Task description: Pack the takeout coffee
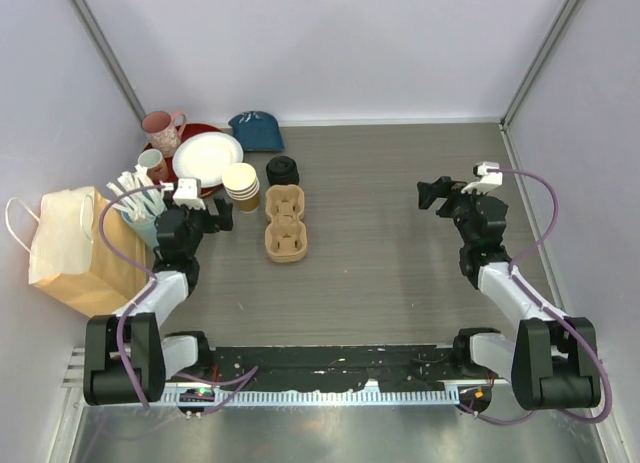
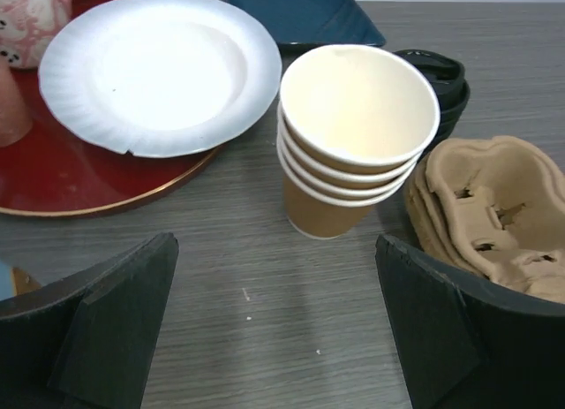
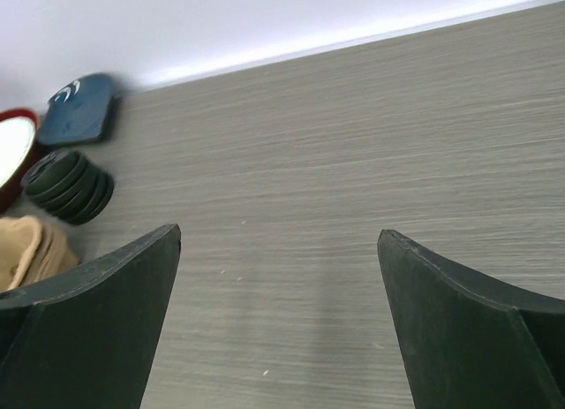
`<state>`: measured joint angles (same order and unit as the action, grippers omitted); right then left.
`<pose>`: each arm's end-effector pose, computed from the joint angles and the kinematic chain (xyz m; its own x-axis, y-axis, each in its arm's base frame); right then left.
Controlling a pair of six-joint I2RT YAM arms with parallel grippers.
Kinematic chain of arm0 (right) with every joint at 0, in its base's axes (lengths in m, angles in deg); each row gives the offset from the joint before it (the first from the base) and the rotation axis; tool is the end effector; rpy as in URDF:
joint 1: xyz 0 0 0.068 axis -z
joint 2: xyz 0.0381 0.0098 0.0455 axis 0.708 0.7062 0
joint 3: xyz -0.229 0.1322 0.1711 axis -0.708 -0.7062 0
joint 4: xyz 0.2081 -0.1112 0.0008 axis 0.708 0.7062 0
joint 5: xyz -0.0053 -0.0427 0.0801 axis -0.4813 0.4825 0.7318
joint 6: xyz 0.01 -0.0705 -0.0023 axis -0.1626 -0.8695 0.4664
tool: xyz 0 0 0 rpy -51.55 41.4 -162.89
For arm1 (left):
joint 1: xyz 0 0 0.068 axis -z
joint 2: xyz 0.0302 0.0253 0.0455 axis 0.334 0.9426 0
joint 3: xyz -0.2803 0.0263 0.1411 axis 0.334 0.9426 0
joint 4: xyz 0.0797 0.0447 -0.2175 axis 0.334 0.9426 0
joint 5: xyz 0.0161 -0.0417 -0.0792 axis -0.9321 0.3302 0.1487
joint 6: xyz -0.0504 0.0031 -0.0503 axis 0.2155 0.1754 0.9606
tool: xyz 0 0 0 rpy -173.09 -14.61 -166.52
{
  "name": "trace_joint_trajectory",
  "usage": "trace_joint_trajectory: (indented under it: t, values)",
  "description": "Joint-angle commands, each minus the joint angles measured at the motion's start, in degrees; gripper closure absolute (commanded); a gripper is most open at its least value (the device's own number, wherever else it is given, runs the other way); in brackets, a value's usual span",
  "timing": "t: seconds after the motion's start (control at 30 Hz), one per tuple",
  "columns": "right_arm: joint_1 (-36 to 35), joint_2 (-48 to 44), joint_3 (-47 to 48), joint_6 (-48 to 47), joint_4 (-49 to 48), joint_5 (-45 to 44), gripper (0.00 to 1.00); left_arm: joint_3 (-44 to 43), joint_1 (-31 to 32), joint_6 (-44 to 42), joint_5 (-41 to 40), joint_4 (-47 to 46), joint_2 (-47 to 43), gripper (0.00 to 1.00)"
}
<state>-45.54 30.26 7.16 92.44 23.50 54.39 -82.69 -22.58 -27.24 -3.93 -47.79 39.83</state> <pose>0.2253 0.0096 0.2938 -0.1007 0.2831 -0.9538 -0.1155 0.9488 0.2939 0.2236 0.0019 0.2601 -0.1480 -0.1044 -0.9835 0.1016 0.9876 -0.1201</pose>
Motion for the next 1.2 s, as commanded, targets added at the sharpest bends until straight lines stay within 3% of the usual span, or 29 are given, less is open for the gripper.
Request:
trace_joint_trajectory:
  t: [0.0,0.1,0.2,0.3,0.4,0.43,0.57,0.6,0.87,1.17]
  values:
    - [-4.09,-2.39,5.14,-0.55,7.33,1.74,0.02,-8.12,-0.09,-1.83,7.92,20.6,-1.94,0.0]
    - [-6.38,-3.36,7.43,-1.96,11.64,2.53,0.03,-13.92,-0.01,-2.35,15.47,35.25,-3.69,0.04]
    - [-7.79,-4.42,9.55,-1.97,15.59,3.41,0.06,-26.54,-0.01,-3.14,18.93,50.53,-2.82,0.12]
    - [-8.32,-4.94,11.66,-1.18,19.99,4.2,0.09,-36.57,-0.01,-4.73,19.55,61.54,-1.33,0.16]
    - [-9.11,-5.03,13.59,-0.91,24.12,4.38,0.12,-44.4,-0.09,-5.25,20.34,66.76,1.3,0.21]
    - [-9.46,-5.03,13.94,-0.74,25.52,4.03,0.14,-46.0,-0.01,-5.25,20.0,67.21,2.44,0.23]
    - [-10.43,-3.81,16.22,-0.38,28.43,3.85,0.18,-53.82,0.43,-4.82,13.86,68.79,9.29,0.5]
    - [-10.69,-3.02,16.67,-0.56,29.04,3.85,0.18,-57.06,0.52,-4.99,12.45,70.36,11.22,0.52]
    - [-12.27,2.43,19.22,-1.88,31.69,3.59,0.2,-69.12,2.54,-10.79,5.23,75.74,26.7,0.46]
    - [-13.15,7.7,20.45,-1.97,31.25,2.89,0.21,-72.47,2.54,-12.11,6.37,75.83,34.35,0.6]
